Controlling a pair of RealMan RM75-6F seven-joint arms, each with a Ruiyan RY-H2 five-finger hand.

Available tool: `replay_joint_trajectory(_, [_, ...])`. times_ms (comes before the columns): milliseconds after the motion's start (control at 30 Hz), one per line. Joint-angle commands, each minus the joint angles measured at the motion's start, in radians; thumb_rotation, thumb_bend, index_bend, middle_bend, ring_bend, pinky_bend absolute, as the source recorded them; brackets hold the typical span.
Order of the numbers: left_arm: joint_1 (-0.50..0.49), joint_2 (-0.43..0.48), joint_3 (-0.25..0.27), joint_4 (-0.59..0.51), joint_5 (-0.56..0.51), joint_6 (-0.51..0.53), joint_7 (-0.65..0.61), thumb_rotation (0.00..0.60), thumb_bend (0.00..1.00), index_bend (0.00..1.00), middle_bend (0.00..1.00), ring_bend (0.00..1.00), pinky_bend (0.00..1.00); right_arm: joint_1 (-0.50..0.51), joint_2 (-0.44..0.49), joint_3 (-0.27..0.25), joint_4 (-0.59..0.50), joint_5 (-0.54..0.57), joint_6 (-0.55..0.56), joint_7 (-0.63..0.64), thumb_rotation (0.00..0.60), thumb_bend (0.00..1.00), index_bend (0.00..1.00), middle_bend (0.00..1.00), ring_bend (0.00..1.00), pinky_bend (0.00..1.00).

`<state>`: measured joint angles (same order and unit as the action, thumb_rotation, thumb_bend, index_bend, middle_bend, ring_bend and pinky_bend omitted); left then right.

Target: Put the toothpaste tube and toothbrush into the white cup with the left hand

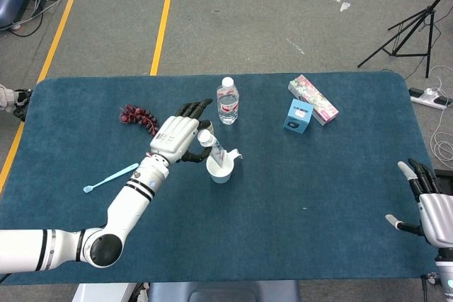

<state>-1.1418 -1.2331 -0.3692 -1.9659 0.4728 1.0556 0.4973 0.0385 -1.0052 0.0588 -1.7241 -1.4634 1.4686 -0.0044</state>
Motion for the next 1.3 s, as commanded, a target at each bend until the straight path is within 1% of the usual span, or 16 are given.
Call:
replay_joint_trajectory(33, [-0.004,-0.01,0.01,0.006,0.005,0.002,0.001,0.6,0.39,0.61,0.0,0.0,0.0,0.001,0.0,0.0,0.0,0.001,-0.001,0.0,0.6,0.0,0.09,0.06,0.0,0.42])
replay_joint_trajectory(300, [-0.01,-0.036,0.043,0.037,0.009,-0.01,0.0,0.6,0.39,0.61,0.0,0.0,0.0,0.0,0.002,0.001,-0.001,0.002,0.0,0.003,0.6,0.0,0.09,0.06,0.0,0.42])
replay_joint_trajectory(700, [-0.009,-0.064,0.07,0.073,0.015,-0.027,-0.016,0.6,0.39,0.61,0.0,0.0,0.0,0.0,0.005,0.001,-0.001,0.003,-0.001,0.009,0.6,0.0,0.09,0.06,0.0,0.42])
replay_joint_trajectory(967, [-0.012,-0.092,0.078,0.111,0.008,-0.041,-0.029,0.6,0.39,0.61,0.0,0.0,0.0,-0.001,0.006,0.002,-0.001,0.003,0.001,0.013,0.6,0.0,0.09,0.06,0.0,0.42])
replay_joint_trajectory(1300, [-0.031,-0.153,0.081,0.19,-0.015,-0.067,-0.037,0.6,0.39,0.59,0.0,0.0,0.0,0.0,0.006,0.001,-0.001,0.003,-0.004,0.015,0.6,0.0,0.09,0.06,0.0,0.42])
